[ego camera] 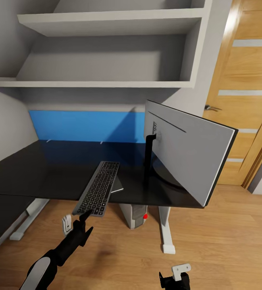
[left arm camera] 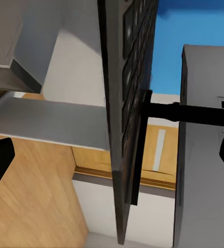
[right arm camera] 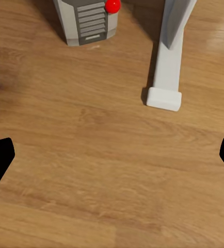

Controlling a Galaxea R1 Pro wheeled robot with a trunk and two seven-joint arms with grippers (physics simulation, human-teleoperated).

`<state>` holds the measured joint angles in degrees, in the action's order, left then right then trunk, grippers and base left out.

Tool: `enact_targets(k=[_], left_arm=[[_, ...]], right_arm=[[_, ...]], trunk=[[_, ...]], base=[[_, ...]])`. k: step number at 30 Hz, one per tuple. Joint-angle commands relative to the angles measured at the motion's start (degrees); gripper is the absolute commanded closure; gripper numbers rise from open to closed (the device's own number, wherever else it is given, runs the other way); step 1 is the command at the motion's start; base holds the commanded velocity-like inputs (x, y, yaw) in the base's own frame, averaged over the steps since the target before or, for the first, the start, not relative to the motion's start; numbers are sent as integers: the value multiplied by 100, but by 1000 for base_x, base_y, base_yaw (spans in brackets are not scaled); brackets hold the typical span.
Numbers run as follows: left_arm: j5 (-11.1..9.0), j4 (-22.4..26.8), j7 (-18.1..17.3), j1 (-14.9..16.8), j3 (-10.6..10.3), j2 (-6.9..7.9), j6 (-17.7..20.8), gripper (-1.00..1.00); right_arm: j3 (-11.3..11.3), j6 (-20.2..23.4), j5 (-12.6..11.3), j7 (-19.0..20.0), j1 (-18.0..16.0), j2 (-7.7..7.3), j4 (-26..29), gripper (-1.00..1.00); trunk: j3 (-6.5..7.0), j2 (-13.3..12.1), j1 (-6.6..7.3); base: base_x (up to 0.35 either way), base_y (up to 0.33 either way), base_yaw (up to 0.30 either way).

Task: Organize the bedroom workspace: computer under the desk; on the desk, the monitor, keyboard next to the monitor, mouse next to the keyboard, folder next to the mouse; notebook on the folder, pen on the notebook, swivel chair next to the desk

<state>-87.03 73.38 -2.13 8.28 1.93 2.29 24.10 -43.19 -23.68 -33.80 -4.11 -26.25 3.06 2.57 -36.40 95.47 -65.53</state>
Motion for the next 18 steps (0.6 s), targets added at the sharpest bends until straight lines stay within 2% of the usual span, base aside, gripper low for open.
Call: enact_targets(k=[1, 5, 18], left_arm=[[-29, -1, -7, 2, 8, -1, 33, -100], [-27, 0, -7, 2, 7, -1, 33, -100], [-16, 1, -17, 3, -7, -2, 33, -100]], right_arm=[[-49, -9, -15, -36, -3, 2, -2, -100], [-49, -8, -14, -35, -3, 2, -2, -100], [-49, -5, -17, -33, -3, 2, -2, -100]], trunk=[[-24, 44, -22], [-96, 204, -110], [-96, 204, -110]], base=[[0, 0, 0], [0, 0, 0], [0, 0, 0]])
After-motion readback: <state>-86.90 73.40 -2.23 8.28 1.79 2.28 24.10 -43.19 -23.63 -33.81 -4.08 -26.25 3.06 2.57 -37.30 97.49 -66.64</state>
